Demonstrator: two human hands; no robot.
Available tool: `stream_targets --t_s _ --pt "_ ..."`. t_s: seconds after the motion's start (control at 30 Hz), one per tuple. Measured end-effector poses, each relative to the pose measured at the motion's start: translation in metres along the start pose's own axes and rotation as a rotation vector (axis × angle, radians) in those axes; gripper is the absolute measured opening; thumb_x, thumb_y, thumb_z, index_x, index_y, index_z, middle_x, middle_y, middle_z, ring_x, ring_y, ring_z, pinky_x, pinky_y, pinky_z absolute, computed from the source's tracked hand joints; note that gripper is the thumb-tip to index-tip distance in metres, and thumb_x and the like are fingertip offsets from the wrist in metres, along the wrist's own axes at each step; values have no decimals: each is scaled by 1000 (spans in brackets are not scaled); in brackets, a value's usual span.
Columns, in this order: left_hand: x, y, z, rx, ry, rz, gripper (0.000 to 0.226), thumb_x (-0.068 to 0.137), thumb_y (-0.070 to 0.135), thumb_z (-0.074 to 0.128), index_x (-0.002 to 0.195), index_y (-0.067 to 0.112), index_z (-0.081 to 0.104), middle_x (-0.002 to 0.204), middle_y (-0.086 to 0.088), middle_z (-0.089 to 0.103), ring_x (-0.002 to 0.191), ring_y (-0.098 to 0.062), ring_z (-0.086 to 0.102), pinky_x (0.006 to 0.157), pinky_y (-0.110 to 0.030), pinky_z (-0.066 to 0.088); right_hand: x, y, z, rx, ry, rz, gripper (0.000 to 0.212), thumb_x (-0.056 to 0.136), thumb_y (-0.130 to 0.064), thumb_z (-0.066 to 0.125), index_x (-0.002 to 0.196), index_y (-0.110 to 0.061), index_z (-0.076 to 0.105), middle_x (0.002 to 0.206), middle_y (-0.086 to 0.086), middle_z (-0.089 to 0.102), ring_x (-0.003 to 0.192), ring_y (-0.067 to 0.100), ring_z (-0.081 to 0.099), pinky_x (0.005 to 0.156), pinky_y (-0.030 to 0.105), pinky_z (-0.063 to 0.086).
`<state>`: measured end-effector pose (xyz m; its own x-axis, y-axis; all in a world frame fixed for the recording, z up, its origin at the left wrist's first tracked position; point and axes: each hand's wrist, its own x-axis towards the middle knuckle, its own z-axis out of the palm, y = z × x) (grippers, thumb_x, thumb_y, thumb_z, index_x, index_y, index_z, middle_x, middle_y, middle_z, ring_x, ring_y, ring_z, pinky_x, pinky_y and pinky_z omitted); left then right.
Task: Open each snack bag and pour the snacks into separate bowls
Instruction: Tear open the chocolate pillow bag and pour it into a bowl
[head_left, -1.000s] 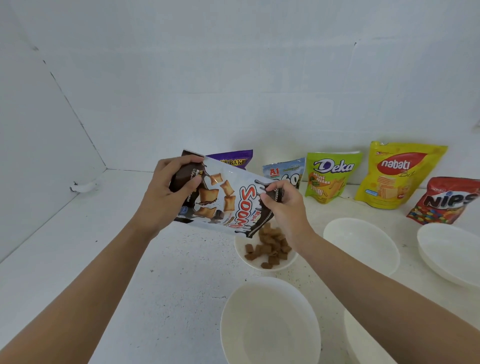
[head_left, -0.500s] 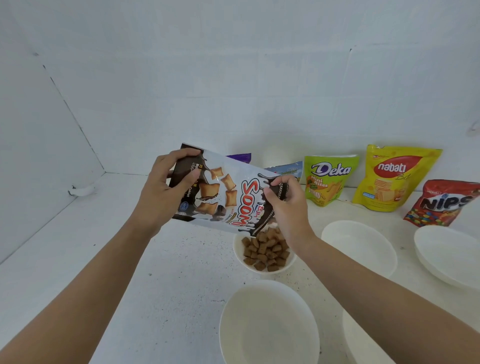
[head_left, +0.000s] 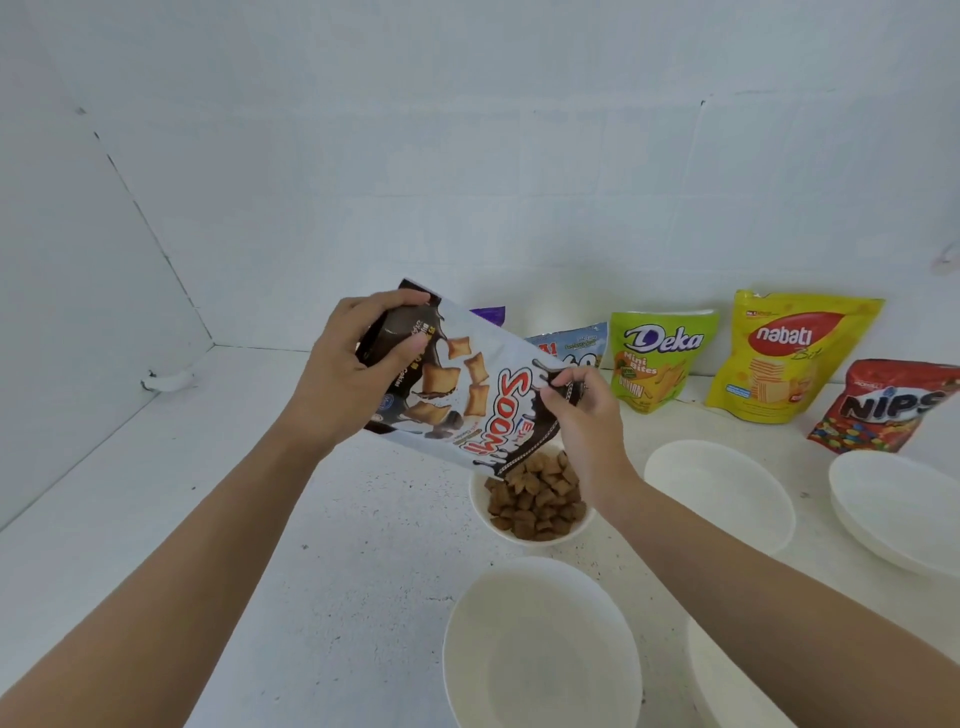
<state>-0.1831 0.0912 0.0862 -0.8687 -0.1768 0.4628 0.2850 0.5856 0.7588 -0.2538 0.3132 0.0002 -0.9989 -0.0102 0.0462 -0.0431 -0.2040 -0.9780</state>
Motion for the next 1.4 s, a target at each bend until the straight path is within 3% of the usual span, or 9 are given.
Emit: stream_targets --t_s 0.17,0.3,0.47,0.63,0.8,0.9,1.07,1.23,1.4 --pt "3 8 0 -12 21 37 34 97 27 68 129 38 63 126 5 57 114 -10 59 86 -15 54 -2 -2 -1 19 20 -49 15 96 -1 59 94 -14 53 109 3 64 88 13 70 66 29 59" --pt "-3 6 14 73 -53 45 34 95 25 69 126 40 64 120 3 58 110 -6 58 82 -6 48 -5 22 -6 -126 22 118 18 95 -3 59 88 -18 53 113 4 64 99 22 67 82 40 59" --pt "-1 10 23 128 -88 34 36 97 27 66 131 37 60 124 1 56 109 -7 53 78 1 44 -4 21 -8 -42 72 179 18 95 -1 58 89 -17 52 116 8 65 94 21 68 68 29 53" --pt "11 25 11 69 -13 96 34 96 28 68 128 39 63 118 2 60 107 -8 59 87 -20 53 -1 -9 -6 131 45 76 20 95 3 58 89 -15 52 118 14 65 93 23 67 65 27 56" --pt "17 33 8 90 82 175 31 98 23 65 127 34 64 115 6 64 104 -2 60 85 -15 52 -2 -17 -6 179 14 18 24 94 8 52 88 -15 53 118 13 63 94 24 64 63 25 55" --pt "13 29 16 119 22 176 30 97 23 66 122 40 63 112 6 60 102 7 56 84 -17 52 -5 -4 -10 149 20 75 27 92 11 52 86 -15 51 117 12 63 95 24 63 69 29 54" --pt "6 22 30 129 -206 152 48 93 20 72 126 50 56 118 8 56 110 4 54 89 -20 55 -10 19 -19 112 53 294 27 91 11 51 89 -16 51 120 11 65 101 28 66 71 34 53" --pt "18 39 24 171 -110 356 44 87 -5 69 122 23 67 112 12 62 104 12 55 84 -6 44 -4 4 -17 217 -2 225 25 94 10 51 88 -15 51 112 9 65 93 23 67 80 38 57" --pt "33 56 13 170 -81 399 39 89 0 72 122 20 67 111 17 63 103 14 55 81 -6 47 2 -10 -15 245 -11 114 28 92 13 53 88 -15 51 105 7 66 97 23 66 87 40 56"
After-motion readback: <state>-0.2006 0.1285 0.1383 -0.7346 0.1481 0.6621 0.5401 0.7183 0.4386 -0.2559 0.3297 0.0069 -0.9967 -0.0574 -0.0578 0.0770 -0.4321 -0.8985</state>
